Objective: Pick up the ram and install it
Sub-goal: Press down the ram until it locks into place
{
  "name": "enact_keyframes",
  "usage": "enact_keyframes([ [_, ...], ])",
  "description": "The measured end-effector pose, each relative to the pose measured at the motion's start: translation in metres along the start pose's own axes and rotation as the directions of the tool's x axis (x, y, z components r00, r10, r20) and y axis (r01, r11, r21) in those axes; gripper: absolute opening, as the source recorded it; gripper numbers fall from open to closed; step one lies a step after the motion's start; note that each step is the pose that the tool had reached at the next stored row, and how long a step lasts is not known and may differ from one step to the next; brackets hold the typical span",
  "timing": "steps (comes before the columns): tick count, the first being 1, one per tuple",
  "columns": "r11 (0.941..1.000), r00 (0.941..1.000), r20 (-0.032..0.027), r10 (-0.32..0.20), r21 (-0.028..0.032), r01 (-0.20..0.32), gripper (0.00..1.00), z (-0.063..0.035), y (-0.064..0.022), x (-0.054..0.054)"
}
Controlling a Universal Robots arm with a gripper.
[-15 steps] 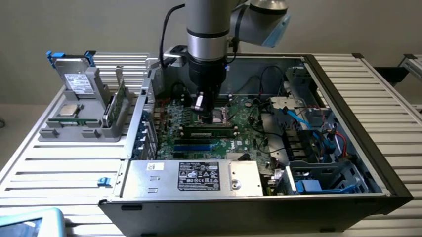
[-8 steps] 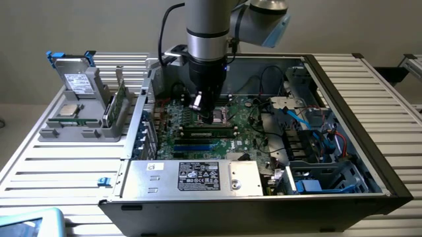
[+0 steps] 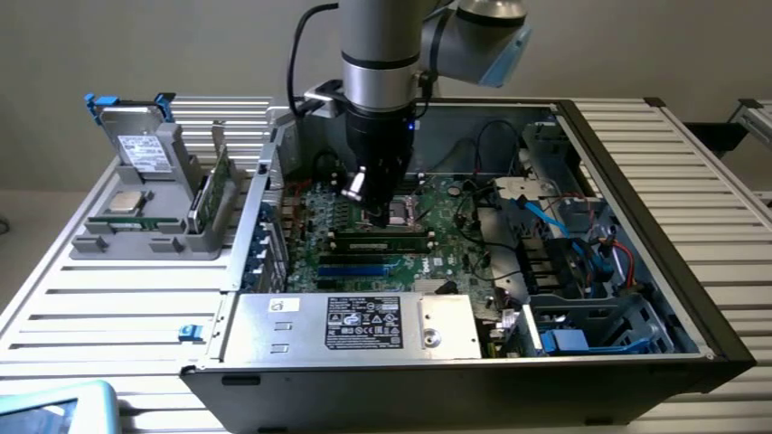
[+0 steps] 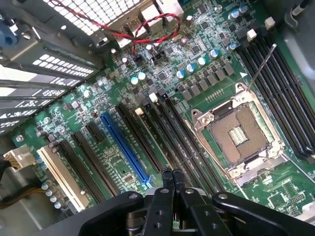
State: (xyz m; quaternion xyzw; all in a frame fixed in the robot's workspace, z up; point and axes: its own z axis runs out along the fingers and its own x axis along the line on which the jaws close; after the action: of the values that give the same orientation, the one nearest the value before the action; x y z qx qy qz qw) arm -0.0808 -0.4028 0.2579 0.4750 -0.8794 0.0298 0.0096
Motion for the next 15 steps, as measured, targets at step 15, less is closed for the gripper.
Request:
enact_keyframes([
  [15,0.9801,0.9801,-0.0094,0.198,-0.008,-0.198,0.11,0.0,0.0,0.0],
])
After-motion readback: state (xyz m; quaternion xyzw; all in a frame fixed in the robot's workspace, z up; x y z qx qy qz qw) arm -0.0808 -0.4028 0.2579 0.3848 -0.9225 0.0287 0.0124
